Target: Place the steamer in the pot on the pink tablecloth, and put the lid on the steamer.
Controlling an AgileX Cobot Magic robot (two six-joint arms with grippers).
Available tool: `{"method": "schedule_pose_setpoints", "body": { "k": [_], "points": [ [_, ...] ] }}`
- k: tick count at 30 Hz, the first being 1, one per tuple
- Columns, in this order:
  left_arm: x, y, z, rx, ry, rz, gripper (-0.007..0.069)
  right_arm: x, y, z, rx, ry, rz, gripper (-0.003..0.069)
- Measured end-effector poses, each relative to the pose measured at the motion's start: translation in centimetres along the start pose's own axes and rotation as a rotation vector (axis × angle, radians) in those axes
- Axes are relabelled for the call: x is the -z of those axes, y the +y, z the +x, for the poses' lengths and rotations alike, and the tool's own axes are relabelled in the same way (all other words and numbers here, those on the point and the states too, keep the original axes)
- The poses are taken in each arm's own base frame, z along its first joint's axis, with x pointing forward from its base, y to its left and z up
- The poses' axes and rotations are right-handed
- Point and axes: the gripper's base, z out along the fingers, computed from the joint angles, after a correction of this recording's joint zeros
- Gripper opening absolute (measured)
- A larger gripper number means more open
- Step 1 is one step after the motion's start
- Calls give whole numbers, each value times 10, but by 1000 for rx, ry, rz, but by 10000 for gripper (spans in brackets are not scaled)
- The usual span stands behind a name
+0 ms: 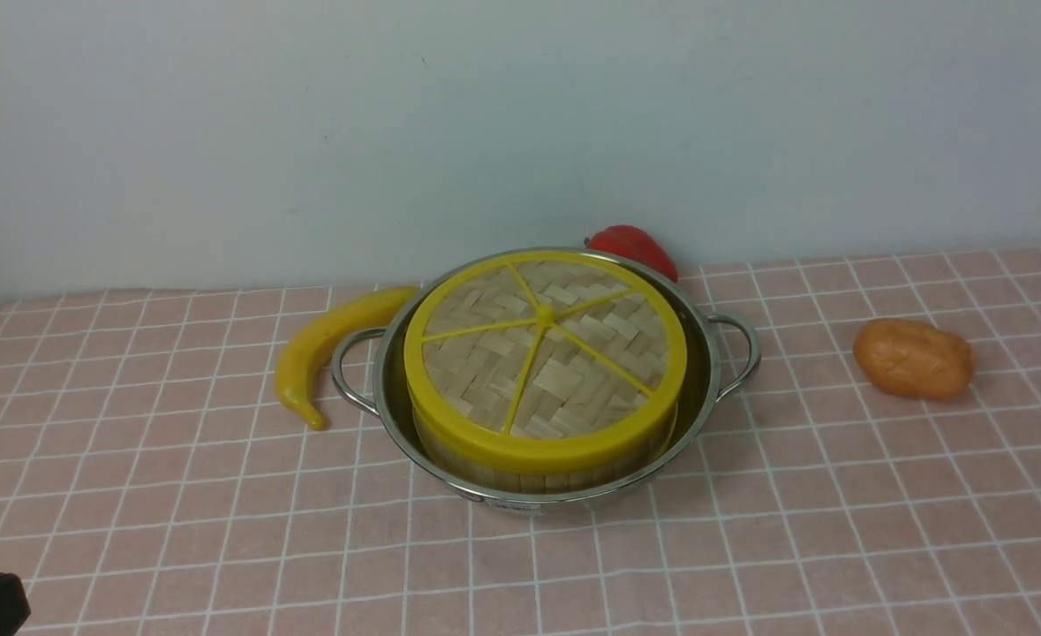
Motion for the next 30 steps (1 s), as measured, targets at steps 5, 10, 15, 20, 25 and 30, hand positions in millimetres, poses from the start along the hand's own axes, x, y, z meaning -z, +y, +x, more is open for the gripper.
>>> {"method": "schedule_pose_setpoints", "body": {
  "k": [5, 10, 15, 20, 25, 30],
  "points": [
    [0, 0, 0, 0, 0, 0, 108, -6, 0, 36, -1, -97, 14, 101],
    [0, 0, 0, 0, 0, 0, 122, -16, 2, 60, -16, -127, -3, 117],
    [0, 0, 0, 0, 0, 0, 128, -17, 3, 64, -47, -124, -11, 130],
    [0, 0, 0, 0, 0, 0, 138, -17, 3, 65, -57, -121, -14, 142],
    [0, 0, 0, 0, 0, 0, 140, -17, 3, 65, -71, -115, -14, 152],
    [0, 0, 0, -10, 0, -4, 148, -17, 3, 65, -79, -115, -14, 167]
  ]
}}
